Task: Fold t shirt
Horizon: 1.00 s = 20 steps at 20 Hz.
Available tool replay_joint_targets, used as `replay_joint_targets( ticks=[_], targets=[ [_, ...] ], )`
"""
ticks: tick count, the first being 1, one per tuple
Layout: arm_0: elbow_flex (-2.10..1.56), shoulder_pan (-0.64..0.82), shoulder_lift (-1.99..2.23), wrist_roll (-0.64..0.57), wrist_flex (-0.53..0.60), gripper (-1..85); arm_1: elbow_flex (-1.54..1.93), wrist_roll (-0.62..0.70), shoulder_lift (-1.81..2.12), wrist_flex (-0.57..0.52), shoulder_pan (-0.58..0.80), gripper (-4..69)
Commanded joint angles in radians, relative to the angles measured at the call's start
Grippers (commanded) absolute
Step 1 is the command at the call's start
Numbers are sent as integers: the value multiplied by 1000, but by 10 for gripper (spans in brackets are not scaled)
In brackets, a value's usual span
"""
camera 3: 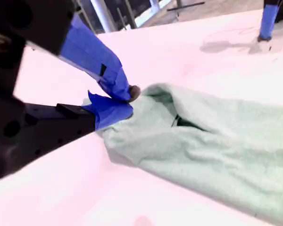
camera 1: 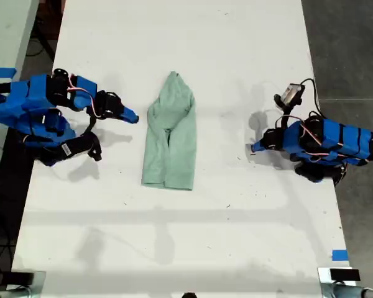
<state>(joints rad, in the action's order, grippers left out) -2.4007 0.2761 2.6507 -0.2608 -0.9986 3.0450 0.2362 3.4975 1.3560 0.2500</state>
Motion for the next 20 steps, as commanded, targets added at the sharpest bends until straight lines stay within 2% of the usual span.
replay_joint_targets(
  ticks=[1,4,8,10,12,14,16,17,18,19,20],
  targets=[
    [-250,11,201,14,87,40,35,-29,14,12,6,-12],
    [-495,3,460,49,152,50,34,-63,14,29,5,-10],
    [-752,-20,927,130,69,50,29,-117,14,41,2,-10],
    [-764,-25,946,109,75,51,34,-112,14,34,-3,-8],
    [-796,-38,946,29,95,53,35,-83,14,29,-9,-8],
    [-801,-91,946,5,63,53,40,-49,14,-6,-18,-7],
    [-801,-92,946,21,-3,53,40,-75,14,-25,-28,-7],
    [-802,-89,948,43,-29,52,37,-129,14,11,-34,-8],
    [-804,-103,948,44,-29,53,37,-156,14,26,-48,27],
    [-802,-117,948,60,-31,53,55,-71,14,-37,-55,59],
    [-802,-135,948,97,-35,53,57,-61,14,-41,-67,59]
  ],
)
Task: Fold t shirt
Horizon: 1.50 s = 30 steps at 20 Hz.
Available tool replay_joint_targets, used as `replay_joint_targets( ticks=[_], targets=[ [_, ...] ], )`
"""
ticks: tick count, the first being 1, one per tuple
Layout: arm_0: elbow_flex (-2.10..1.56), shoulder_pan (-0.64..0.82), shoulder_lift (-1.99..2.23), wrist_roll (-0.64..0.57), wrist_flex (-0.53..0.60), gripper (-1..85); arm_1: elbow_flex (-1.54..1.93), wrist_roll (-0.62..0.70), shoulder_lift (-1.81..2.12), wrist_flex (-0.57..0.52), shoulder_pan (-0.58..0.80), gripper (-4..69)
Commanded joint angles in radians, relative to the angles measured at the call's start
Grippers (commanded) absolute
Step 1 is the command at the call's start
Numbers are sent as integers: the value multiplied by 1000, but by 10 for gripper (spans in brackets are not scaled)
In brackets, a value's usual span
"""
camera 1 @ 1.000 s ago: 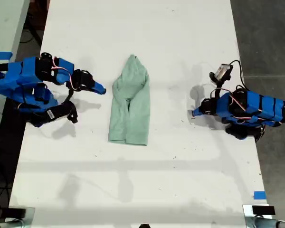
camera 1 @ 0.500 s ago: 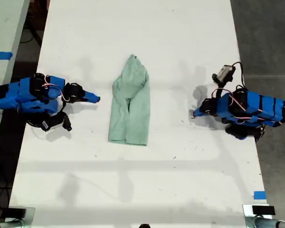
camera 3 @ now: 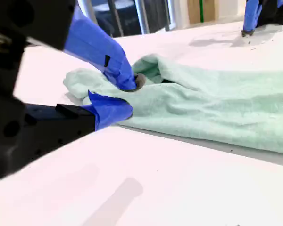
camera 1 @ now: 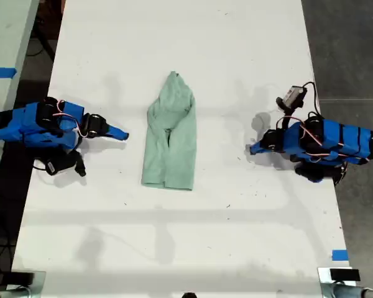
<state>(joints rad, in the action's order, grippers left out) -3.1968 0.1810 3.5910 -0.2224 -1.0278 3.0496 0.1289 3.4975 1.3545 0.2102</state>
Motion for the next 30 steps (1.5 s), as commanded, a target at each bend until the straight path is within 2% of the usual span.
replay_joint_targets(
  ticks=[1,3,4,6,8,13,30],
  targets=[
    [-6,-52,8,114,-12,53,51,17,14,-37,-32,59],
    [-8,-58,8,307,-37,53,43,57,14,-38,-23,60],
    [-12,-55,8,311,-37,58,46,46,14,-38,-28,62],
    [-14,-58,8,305,-37,85,57,124,14,-31,-31,62],
    [-14,-63,8,305,-37,112,58,97,14,-25,-21,63],
    [-14,-63,8,305,-37,112,58,38,14,-23,-18,64],
    [-14,-63,8,305,-37,112,58,63,14,-23,-17,65]
  ],
)
